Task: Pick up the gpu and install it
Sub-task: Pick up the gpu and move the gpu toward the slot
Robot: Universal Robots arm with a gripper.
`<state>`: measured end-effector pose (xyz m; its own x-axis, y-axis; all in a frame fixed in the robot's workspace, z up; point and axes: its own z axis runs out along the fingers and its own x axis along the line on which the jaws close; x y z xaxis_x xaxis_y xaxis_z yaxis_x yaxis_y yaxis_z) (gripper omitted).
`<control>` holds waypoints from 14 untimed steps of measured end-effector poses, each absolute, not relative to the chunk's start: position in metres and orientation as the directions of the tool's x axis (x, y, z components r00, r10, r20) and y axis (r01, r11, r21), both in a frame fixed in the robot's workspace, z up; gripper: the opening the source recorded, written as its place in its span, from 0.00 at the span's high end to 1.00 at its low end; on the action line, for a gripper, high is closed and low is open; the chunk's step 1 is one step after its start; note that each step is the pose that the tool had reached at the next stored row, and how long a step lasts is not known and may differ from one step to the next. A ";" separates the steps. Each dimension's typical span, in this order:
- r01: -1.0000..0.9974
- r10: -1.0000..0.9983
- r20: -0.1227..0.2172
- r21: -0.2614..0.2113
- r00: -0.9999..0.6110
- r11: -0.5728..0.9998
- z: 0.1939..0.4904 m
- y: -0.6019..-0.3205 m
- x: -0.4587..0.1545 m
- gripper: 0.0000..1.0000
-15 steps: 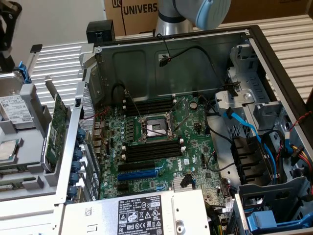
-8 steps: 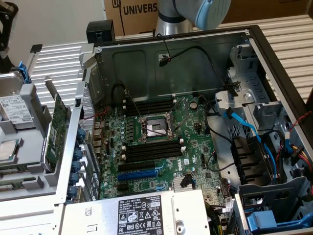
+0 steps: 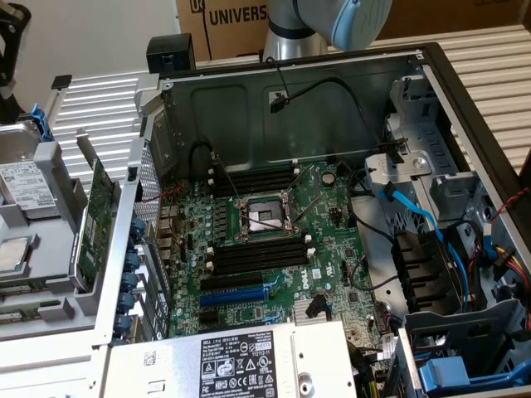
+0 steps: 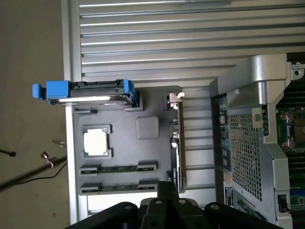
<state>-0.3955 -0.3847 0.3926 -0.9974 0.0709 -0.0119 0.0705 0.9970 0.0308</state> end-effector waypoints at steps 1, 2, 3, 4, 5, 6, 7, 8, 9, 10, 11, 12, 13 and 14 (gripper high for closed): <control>0.070 0.071 -0.012 0.031 -0.997 0.997 0.393 -0.385 -0.396 0.89; 0.070 0.070 -0.012 0.030 -0.997 0.997 0.393 -0.385 -0.396 0.89; 0.068 0.069 -0.012 0.030 -0.998 0.997 0.393 -0.384 -0.396 0.89; 0.063 0.063 -0.013 0.030 -0.998 0.998 0.393 -0.384 -0.396 0.89; 0.060 0.060 -0.012 0.030 -0.998 0.998 0.393 -0.383 -0.396 0.89; 0.057 0.058 -0.012 0.030 -0.998 0.998 0.393 -0.383 -0.395 0.89; 0.055 0.056 -0.012 0.030 -0.998 0.998 0.393 -0.383 -0.394 0.89; 0.054 0.054 -0.012 0.030 -0.998 0.998 0.393 -0.383 -0.393 0.89; 0.052 0.053 -0.012 0.030 -0.999 0.998 0.393 -0.382 -0.392 0.89; 0.051 0.051 -0.013 0.030 -0.999 0.998 0.393 -0.381 -0.390 0.89; 0.051 0.051 -0.012 0.030 -0.999 0.998 0.393 -0.381 -0.390 0.89; 0.051 0.051 -0.012 0.030 -0.999 0.998 0.393 -0.381 -0.390 0.89; 0.051 0.051 -0.012 0.030 -0.999 0.998 0.393 -0.381 -0.390 0.89; 0.051 0.051 -0.012 0.030 -0.999 0.998 0.393 -0.381 -0.390 0.89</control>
